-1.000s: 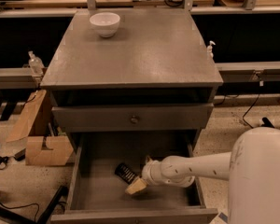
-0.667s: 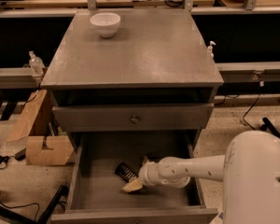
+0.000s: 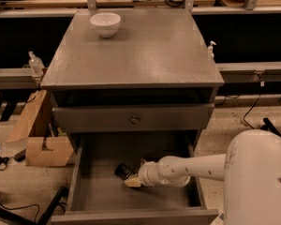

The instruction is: Pick rxbar chocolate from middle drawer and place on counter

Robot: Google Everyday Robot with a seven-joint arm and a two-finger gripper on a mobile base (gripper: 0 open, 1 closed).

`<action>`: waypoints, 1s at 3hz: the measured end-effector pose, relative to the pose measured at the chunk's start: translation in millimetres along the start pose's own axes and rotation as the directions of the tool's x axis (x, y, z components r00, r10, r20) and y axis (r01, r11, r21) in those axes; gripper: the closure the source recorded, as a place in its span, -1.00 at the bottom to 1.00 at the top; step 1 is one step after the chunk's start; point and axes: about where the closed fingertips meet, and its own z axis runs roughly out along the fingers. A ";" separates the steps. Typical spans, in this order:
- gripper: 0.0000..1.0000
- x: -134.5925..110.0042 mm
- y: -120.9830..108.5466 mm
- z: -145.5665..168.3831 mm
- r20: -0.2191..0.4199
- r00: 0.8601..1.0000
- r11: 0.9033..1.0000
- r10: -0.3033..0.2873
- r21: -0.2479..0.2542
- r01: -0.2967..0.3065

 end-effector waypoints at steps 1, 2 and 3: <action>0.85 -3.3 0.2 -3.5 0.000 1.000 1.000 0.000 0.000 0.000; 1.00 -4.3 0.3 -4.5 0.000 1.000 1.000 0.000 0.000 0.000; 1.00 -4.3 0.3 -4.5 0.000 1.000 1.000 0.000 0.000 0.000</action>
Offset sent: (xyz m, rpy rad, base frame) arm 0.0000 0.0000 0.0040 0.0000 -0.0001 0.0000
